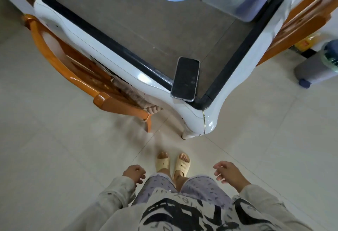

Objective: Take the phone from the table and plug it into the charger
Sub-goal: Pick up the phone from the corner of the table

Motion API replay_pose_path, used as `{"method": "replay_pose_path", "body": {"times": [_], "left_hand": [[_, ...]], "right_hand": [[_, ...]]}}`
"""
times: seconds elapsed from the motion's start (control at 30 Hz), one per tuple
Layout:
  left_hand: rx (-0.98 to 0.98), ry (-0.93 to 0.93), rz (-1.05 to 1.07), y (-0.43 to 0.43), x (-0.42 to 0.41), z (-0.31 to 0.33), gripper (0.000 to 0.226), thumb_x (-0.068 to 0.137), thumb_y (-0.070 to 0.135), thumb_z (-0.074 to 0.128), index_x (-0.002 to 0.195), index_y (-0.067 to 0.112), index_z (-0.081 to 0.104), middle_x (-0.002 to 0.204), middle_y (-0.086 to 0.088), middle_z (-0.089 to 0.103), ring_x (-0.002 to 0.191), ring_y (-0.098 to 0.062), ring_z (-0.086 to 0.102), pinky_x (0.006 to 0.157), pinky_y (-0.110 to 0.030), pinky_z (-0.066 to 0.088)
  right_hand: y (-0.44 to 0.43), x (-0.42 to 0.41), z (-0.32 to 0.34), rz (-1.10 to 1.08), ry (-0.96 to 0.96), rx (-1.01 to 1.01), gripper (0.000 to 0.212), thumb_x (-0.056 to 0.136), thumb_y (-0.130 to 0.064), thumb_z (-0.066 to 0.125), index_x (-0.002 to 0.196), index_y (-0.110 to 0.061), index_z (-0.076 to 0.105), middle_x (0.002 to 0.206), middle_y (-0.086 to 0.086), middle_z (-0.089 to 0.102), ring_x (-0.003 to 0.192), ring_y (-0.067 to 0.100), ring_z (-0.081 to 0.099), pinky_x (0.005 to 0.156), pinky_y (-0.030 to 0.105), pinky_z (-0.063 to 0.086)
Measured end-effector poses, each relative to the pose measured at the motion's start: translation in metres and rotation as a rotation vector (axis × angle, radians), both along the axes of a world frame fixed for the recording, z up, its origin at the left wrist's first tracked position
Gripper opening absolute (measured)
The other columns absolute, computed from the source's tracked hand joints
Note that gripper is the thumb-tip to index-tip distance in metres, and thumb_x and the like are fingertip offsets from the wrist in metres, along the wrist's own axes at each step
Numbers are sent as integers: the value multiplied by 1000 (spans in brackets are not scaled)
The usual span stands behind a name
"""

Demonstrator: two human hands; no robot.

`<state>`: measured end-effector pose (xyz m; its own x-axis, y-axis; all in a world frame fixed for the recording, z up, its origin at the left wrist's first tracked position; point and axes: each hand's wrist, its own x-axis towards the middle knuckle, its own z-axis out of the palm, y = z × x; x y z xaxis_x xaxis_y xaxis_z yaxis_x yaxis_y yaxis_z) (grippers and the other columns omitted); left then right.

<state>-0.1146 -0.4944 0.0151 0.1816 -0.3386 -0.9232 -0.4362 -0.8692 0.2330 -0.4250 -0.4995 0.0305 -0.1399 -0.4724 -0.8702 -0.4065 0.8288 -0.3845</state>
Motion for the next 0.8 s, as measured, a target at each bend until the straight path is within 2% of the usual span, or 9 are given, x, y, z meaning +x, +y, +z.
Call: {"method": "replay_pose_path", "body": {"times": [0.13,0.27,0.33,0.4,0.5,0.6,0.67,0.73,0.8], "left_hand": [[-238,67,18,-41,-21,22,33,88,4,46,59,17,53,63,-4,57,50,-15,51,46,-22,35],[-577,132,27,-104,-47,56,38,85,-4,45,56,20,53,59,0,55,46,-5,54,47,-12,41],[-670,136,-33,-137,-63,71,26,85,0,48,65,12,59,65,-8,58,60,-17,55,61,-23,47],[-766,-7,-137,-166,-78,81,13,86,12,51,86,8,64,87,-13,66,82,-26,60,81,-35,51],[-907,-254,-298,-203,-99,94,23,86,26,54,104,14,60,111,-9,63,106,-27,56,94,-41,46],[-741,-478,-508,-230,-118,92,59,81,51,52,123,10,48,131,-12,50,124,-29,41,106,-43,32],[-604,-561,-538,-237,-126,87,81,77,62,49,133,5,39,144,-16,39,138,-31,27,116,-47,18],[-555,-604,-542,-240,-131,82,90,75,67,48,137,2,34,152,-16,28,144,-32,14,119,-49,6],[-541,-610,-511,-244,-136,78,92,73,67,51,136,2,35,154,-16,24,146,-31,8,119,-49,4]], "right_hand": [[5,6,-1,19,11,33,21,89,-2,42,76,-10,57,65,7,59,53,17,51,50,23,39],[9,10,-1,82,30,63,23,88,-5,43,70,-13,56,62,4,59,53,17,51,51,23,40],[10,8,0,78,34,75,22,87,-5,43,71,-12,57,61,4,59,52,16,51,50,22,40],[11,3,1,55,36,75,21,88,-5,44,72,-11,57,61,5,59,52,16,52,49,21,40],[16,-9,3,-28,40,68,20,89,-2,44,74,-8,57,61,7,59,51,18,51,48,24,38],[24,-22,4,-96,51,89,22,89,-3,45,72,-8,58,61,9,58,49,19,50,49,24,36],[30,-31,4,-110,59,109,22,89,-4,46,72,-9,58,61,9,58,49,19,50,49,23,36],[37,-38,6,-120,60,129,21,89,-4,46,73,-8,58,60,9,58,49,19,50,49,23,36],[43,-45,7,-143,54,154,21,89,-2,45,73,-7,57,60,10,57,49,19,49,48,23,35]]}}
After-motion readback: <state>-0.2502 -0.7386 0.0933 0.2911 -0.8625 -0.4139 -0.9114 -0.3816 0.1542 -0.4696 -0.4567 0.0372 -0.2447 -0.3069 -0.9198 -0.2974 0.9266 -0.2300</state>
